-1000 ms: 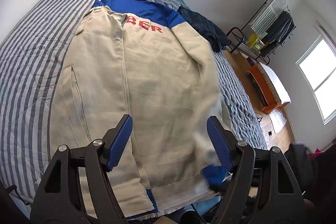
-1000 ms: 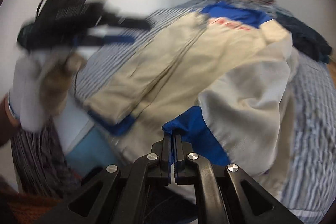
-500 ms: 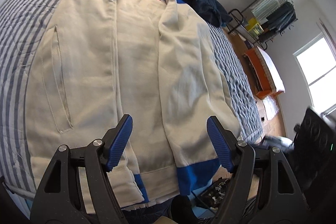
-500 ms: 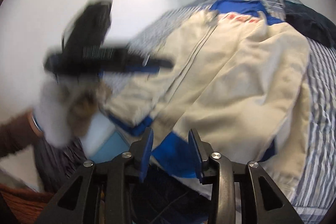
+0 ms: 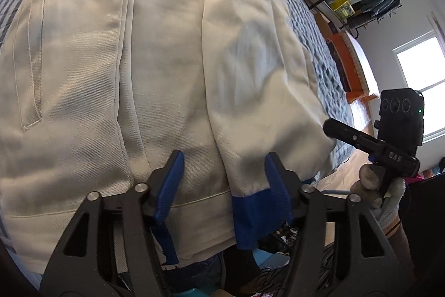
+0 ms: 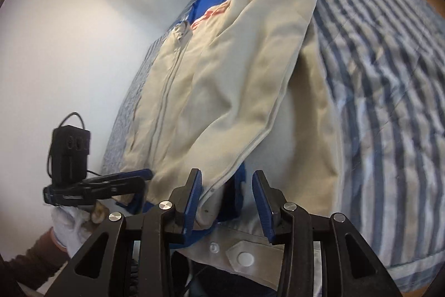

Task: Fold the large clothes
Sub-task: 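Grasp the blue cuff with the left tool while the right tool releases it, then carry the cuff with the left tool across the jacket back toward its hem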

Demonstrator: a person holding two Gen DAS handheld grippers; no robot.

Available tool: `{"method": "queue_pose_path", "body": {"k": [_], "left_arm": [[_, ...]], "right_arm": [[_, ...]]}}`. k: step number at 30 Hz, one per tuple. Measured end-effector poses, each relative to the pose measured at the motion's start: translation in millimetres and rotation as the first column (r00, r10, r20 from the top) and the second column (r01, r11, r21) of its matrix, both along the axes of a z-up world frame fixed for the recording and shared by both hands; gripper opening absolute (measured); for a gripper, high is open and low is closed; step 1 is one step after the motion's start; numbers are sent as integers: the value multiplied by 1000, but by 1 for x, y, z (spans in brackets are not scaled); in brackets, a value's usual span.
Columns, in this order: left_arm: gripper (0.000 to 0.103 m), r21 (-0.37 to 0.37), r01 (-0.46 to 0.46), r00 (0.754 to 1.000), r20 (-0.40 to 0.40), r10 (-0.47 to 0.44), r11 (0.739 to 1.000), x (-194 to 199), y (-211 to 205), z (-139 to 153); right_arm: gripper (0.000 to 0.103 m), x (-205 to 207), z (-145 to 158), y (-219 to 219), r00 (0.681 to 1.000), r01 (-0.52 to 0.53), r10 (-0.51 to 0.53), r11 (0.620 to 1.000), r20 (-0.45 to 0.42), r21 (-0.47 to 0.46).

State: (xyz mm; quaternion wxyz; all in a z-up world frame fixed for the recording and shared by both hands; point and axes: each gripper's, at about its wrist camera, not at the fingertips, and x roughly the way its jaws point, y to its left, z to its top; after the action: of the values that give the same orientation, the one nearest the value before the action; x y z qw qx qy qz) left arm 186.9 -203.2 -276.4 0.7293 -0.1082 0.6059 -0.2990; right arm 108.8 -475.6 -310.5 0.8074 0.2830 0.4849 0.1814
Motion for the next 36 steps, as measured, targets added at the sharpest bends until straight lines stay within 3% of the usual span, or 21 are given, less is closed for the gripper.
{"method": "queue_pose_path", "body": {"k": [1, 3, 4, 5, 6, 8, 11, 14, 18, 21, 24, 26, 27, 28, 30, 33, 35, 36], "left_arm": [[43, 3, 5, 1000, 3, -5, 1000, 0, -1, -1], [26, 14, 8, 1000, -1, -8, 1000, 0, -2, -3], [14, 11, 7, 1000, -2, -7, 1000, 0, 0, -4], [9, -1, 10, 1000, -8, -10, 1000, 0, 0, -4], [8, -14, 14, 1000, -15, -14, 1000, -1, 1, -3], [7, -22, 29, 1000, -13, -29, 999, -5, -1, -2], [7, -19, 51, 999, -10, -51, 999, -10, -4, -1], [7, -21, 71, 997, -16, -71, 997, -13, -6, -2], [7, -12, 81, 997, -3, -81, 997, -15, -10, 0], [7, -18, 71, 997, -14, -71, 997, -14, -9, -2], [7, -26, 60, 998, -18, -60, 998, -12, -4, -1], [7, -31, 55, 998, -23, -55, 998, -11, -3, -2], [7, -31, 53, 998, -23, -54, 998, -11, -3, -2], [7, -31, 54, 998, -24, -55, 998, -11, -3, -2], [7, -35, 58, 998, -22, -59, 998, -13, -3, -1], [7, -58, 67, 997, -28, -69, 996, -17, -3, 1], [8, -60, 73, 997, -28, -75, 996, -19, -5, 1], [13, -60, 73, 997, -32, -75, 996, -20, -5, 1]], "right_arm": [[41, 3, -3, 1, 1000, -18, 18, 1000, -4, 15], [41, 6, -3, 9, 999, -52, 52, 998, -5, 26], [33, 6, -1, 14, 998, -68, 68, 997, -1, 34], [28, 5, 3, 17, 997, -76, 76, 994, 11, 73], [21, 4, 8, 17, 996, -82, 77, 986, 34, 144], [21, 0, 21, 14, 993, -87, 65, 965, 94, 247], [21, -2, 34, 11, 992, -86, 70, 985, 107, 148], [27, -2, 23, 6, 998, -51, 49, 997, 36, 57], [41, 1, 9, -10, 1000, 2, -1, 996, -10, 91], [53, 0, 8, -9, 999, -16, 19, 994, -33, 104], [53, -2, 6, 9, 995, -86, 90, 992, -36, 95], [47, -2, 1, 26, 988, -140, 143, 989, -54, 57], [26, -3, -3, 35, 983, -165, 167, 986, -75, 32], [13, -2, -7, 43, 978, -183, 185, 983, -94, 35], [7, -2, -9, 46, 979, -172, 185, 976, -85, 136], [5, -5, 4, 29, 991, -122, 132, 954, -19, 274], [5, -9, 8, 15, 994, -96, 105, 964, -26, 248], [5, -11, 5, 7, 995, -76, 89, 965, -41, 251]]}}
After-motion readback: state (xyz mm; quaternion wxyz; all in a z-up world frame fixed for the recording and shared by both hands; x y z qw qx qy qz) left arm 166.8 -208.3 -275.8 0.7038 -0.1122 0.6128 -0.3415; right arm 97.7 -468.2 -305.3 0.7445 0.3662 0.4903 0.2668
